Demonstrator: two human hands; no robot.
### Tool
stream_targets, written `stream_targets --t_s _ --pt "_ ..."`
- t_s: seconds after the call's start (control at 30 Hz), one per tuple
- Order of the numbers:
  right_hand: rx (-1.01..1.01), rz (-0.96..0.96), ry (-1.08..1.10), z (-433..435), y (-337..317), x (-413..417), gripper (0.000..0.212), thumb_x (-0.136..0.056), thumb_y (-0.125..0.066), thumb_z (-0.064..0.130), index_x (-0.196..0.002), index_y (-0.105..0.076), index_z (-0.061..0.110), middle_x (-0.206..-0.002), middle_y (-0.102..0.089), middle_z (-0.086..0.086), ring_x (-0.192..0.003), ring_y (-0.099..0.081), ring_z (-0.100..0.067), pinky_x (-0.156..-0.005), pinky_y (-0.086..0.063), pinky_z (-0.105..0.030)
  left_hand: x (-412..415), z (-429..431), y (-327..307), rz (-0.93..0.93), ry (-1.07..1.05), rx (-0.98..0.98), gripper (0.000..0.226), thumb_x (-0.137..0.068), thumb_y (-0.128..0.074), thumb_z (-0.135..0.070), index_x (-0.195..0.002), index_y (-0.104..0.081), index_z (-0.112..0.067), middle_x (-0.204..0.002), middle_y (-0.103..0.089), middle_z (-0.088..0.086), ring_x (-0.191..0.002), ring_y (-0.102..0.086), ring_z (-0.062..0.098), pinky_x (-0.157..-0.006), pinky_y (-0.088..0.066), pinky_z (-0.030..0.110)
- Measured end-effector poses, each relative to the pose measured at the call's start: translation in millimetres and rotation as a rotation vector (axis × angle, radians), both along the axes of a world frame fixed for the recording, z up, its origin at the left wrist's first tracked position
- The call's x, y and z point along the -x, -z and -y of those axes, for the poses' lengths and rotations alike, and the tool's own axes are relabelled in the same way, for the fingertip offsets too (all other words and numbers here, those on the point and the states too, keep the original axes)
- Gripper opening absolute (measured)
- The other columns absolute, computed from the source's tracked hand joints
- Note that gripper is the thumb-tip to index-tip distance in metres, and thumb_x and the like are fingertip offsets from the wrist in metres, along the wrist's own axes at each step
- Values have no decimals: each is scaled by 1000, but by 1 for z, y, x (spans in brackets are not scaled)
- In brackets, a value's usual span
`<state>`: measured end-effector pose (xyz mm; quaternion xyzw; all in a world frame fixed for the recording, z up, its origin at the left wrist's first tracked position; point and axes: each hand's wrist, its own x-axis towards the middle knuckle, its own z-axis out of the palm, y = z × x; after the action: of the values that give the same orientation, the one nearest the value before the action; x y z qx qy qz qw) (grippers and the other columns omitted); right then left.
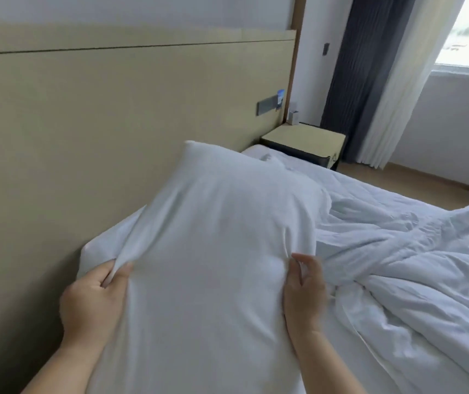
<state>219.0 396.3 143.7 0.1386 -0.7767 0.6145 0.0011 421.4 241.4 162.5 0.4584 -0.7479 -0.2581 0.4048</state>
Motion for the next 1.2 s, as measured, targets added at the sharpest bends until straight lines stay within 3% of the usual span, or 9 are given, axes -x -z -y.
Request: stream_targets --t_s 0.1,0.2,0.3,0.43,0.67,0.77,0.93,1.07,1.2 --pt "-14 -2 -209 17 -13 -40 10 -92 -49 9 -89 -50 19 -69 -51 10 -77 -48 -20 -61 -23 -22 -67 -25 -6 -22 -207 39 44 -66 -42 -53 -63 -58 -12 -53 -52 8 -62 -47 28 -53 -31 28" --pt "16 -8 -445 39 -25 -92 8 -92 -48 9 -91 -49 17 -70 -49 13 -77 -46 -19 -62 -23 -23 -133 -57 -14 -32 -458 45 37 -67 -42 -46 -54 -42 -11 -40 -35 0 -49 -40 8 -46 -26 19" --pt "44 -41 -659 62 -34 -152 7 -92 -49 8 -96 -53 12 -73 -49 8 -81 -45 -17 -65 -24 -21 -202 -84 -13 -70 -691 47 48 -61 -39 -55 -54 -43 -7 -42 -29 0 -50 -34 10 -45 -24 21" --pt "21 1 -967 85 -45 -250 4 -94 -46 14 -96 -47 17 -76 -48 9 -84 -44 -18 -73 -27 -24 -292 -130 -12 -168 -1008 56 30 -67 -45 -40 -56 -38 -14 -45 -36 -5 -47 -34 10 -41 -23 18" --pt "13 -24 -1458 93 -59 -444 14 -94 -46 11 -106 -51 7 -73 -43 17 -82 -42 -19 -66 -23 -21 -424 -234 -16 -257 -1488 133 29 -66 -48 -48 -65 -49 -19 -47 -37 -5 -47 -35 10 -43 -27 15" --pt "7 -24 -1657 82 -57 -522 9 -94 -45 11 -102 -50 11 -73 -43 16 -80 -42 -20 -66 -23 -20 -459 -277 -15 -316 -1700 97 30 -66 -47 -44 -52 -54 -18 -46 -48 -2 -48 -45 11 -48 -33 11" --pt "-43 -63 -1886 61 -63 -606 2 -95 -43 14 -95 -45 13 -66 -45 8 -63 -43 -16 -55 -20 -30 -481 -318 -17 -334 -1979 71 46 -67 -44 -41 -63 -55 2 -58 -51 14 -55 -43 22 -51 -32 23" --pt "147 -56 -2029 61 -85 -655 5 -93 -46 5 -92 -45 9 -70 -43 14 -65 -44 -9 -58 -24 -21 -491 -328 -36 -335 -2155 162 43 -69 -48 -40 -55 -43 0 -52 -37 3 -49 -33 13 -46 -28 14" --pt "254 -26 -2221 66 -106 -713 2 -93 -46 7 -95 -46 8 -72 -44 14 -67 -45 -7 -58 -28 -16 -501 -328 -57 -326 -2282 314 28 -85 -60 -25 -58 -55 -17 -51 -52 -2 -56 -46 9 -50 -34 3"
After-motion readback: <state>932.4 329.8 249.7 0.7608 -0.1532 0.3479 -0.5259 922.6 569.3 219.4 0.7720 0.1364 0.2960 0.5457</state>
